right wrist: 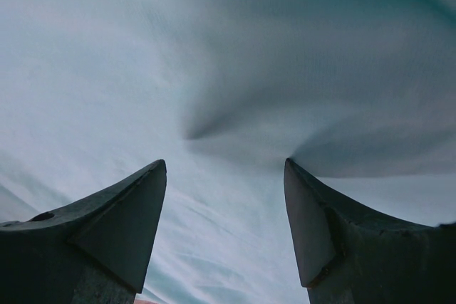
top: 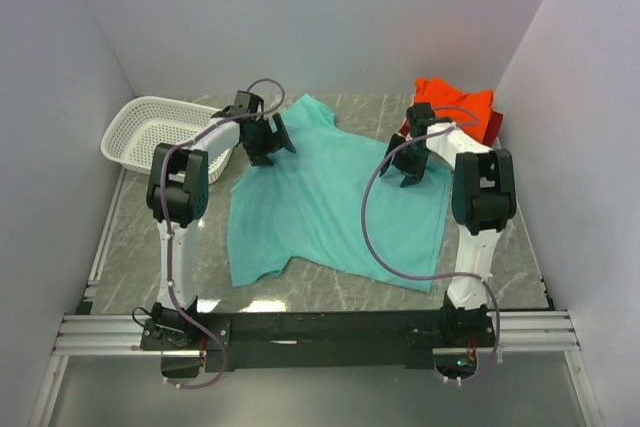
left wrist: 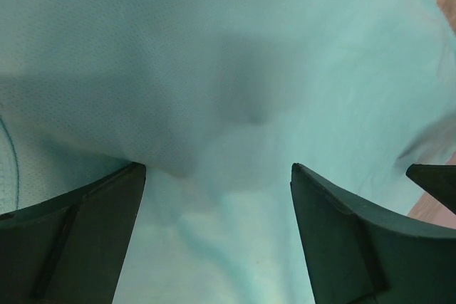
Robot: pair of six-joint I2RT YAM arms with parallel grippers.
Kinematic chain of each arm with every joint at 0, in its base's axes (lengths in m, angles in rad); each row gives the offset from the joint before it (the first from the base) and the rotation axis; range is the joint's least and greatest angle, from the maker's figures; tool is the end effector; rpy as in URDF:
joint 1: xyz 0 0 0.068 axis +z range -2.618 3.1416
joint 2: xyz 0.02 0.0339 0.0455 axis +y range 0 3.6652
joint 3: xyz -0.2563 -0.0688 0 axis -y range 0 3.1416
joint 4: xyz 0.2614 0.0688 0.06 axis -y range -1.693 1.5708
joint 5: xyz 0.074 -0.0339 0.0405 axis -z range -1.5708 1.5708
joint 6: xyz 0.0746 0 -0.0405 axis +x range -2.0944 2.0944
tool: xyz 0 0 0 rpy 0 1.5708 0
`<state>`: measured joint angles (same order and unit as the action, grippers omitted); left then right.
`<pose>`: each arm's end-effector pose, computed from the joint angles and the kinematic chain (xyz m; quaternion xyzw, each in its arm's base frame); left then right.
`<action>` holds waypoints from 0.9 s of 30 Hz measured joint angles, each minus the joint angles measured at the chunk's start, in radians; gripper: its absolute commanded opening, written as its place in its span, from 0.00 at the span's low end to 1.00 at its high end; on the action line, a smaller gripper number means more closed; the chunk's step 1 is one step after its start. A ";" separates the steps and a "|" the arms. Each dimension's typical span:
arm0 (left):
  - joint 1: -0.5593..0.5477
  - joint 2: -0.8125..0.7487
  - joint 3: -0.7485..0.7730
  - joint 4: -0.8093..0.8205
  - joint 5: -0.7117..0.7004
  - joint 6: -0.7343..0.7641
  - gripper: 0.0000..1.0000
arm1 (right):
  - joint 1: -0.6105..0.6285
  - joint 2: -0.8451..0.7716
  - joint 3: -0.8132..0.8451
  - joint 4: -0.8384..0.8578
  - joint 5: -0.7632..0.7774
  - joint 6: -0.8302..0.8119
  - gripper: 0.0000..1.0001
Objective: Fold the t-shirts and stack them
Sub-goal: Flatten the tshirt out
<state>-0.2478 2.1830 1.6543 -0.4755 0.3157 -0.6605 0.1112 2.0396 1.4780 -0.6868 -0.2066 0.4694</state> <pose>0.4801 -0.1453 0.1209 -0.1513 0.9371 -0.2567 0.1819 0.4312 0.0635 0.1143 0.1586 0.9690 0.1432 0.1238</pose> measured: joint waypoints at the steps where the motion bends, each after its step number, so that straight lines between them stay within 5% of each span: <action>1: 0.001 0.026 0.042 -0.016 0.001 0.004 0.90 | -0.003 0.023 0.035 -0.016 0.000 0.000 0.73; 13: 0.003 0.207 0.331 -0.030 0.063 0.032 0.90 | -0.038 0.172 0.284 -0.122 -0.001 -0.003 0.73; 21: -0.016 0.187 0.306 -0.011 0.079 0.048 0.91 | -0.040 0.161 0.281 -0.128 -0.012 -0.017 0.73; 27: -0.055 -0.040 0.108 -0.003 0.017 0.055 0.88 | -0.042 0.072 0.237 -0.114 -0.021 -0.021 0.73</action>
<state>-0.3031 2.1429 1.7622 -0.4789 0.3325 -0.6056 0.0692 2.1117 1.7149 -0.8013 -0.2279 0.4480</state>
